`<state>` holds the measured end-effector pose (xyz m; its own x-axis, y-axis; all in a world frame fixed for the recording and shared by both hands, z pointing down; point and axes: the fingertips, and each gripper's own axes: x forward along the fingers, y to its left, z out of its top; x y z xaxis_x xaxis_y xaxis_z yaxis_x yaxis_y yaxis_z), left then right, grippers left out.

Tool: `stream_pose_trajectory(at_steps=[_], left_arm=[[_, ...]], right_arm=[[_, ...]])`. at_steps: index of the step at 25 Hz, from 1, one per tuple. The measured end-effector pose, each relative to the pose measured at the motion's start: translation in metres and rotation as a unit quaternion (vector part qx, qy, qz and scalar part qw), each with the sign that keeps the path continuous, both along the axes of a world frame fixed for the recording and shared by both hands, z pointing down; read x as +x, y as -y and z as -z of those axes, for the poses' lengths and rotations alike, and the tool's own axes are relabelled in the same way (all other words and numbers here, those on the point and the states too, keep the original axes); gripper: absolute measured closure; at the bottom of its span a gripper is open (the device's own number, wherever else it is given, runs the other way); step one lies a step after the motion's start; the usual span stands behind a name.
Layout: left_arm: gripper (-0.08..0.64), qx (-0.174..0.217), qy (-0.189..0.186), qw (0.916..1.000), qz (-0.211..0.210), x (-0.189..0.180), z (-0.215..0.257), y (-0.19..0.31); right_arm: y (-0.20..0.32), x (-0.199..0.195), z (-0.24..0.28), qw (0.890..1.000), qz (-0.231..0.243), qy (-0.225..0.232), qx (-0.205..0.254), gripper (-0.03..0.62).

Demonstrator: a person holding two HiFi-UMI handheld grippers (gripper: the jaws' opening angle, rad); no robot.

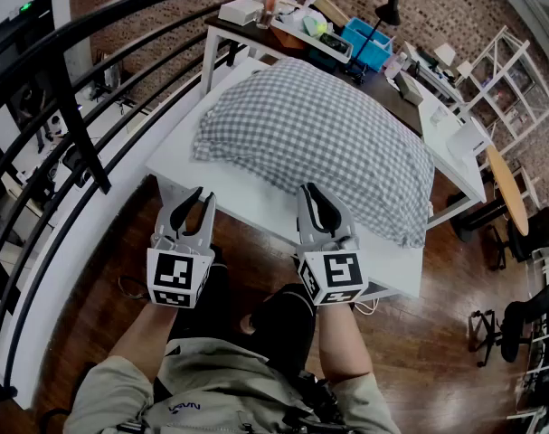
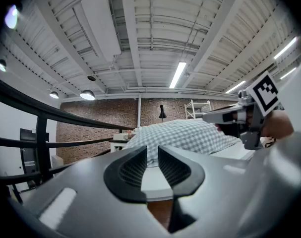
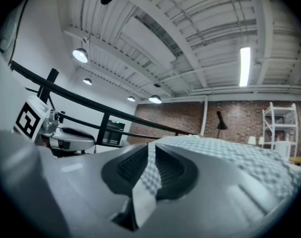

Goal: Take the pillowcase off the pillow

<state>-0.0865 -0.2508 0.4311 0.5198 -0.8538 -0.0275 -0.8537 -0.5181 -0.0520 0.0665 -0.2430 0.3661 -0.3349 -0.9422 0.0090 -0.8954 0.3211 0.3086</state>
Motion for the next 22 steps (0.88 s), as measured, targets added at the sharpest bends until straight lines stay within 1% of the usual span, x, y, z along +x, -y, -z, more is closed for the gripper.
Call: stream_pose_trajectory(at_steps=[1,4,7,9,12,15,17,18,19,20,21,22], left_arm=[[0.508,0.002,0.004,1.0000,0.002,-0.008,0.002,0.002],[0.503,0.004,0.014,0.9998,0.013,-0.032,0.007,0.007],[0.503,0.004,0.017,0.9994,0.030,-0.057,0.013,0.012],[0.503,0.005,0.015,0.9990,0.043,-0.071,0.017,0.014],[0.503,-0.001,0.008,0.9985,0.054,-0.088,0.016,0.015],[0.503,-0.010,0.014,0.9986,0.049,-0.093,0.009,0.015],[0.503,-0.014,0.017,0.9987,0.045,-0.091,0.006,0.016],[0.503,-0.015,0.019,0.9988,0.043,-0.090,0.005,0.017],[0.503,-0.016,0.020,0.9988,0.041,-0.089,0.004,0.018],[0.503,-0.018,0.021,0.9988,0.040,-0.089,0.002,0.018],[0.503,-0.019,0.023,0.9988,0.039,-0.089,0.000,0.019],[0.503,-0.022,0.023,0.9987,0.039,-0.090,-0.002,0.020]], right_arm=[[0.012,-0.015,-0.001,1.000,0.011,-0.014,-0.003,0.549],[0.050,-0.057,-0.011,0.997,0.037,-0.059,-0.024,0.504],[0.092,-0.089,-0.029,0.991,0.042,-0.111,-0.062,0.468],[0.123,-0.100,-0.043,0.984,0.028,-0.149,-0.093,0.447],[0.158,-0.108,-0.069,0.969,-0.002,-0.200,-0.143,0.417],[0.181,-0.111,-0.088,0.956,-0.036,-0.244,-0.160,0.413],[0.194,-0.106,-0.099,0.944,-0.059,-0.280,-0.166,0.413],[0.197,-0.102,-0.104,0.938,-0.070,-0.295,-0.168,0.423],[0.198,-0.097,-0.107,0.935,-0.079,-0.303,-0.167,0.470],[0.197,-0.094,-0.109,0.935,-0.083,-0.304,-0.165,0.526],[0.194,-0.092,-0.108,0.937,-0.084,-0.299,-0.163,0.563],[0.189,-0.091,-0.105,0.940,-0.081,-0.289,-0.160,0.575]])
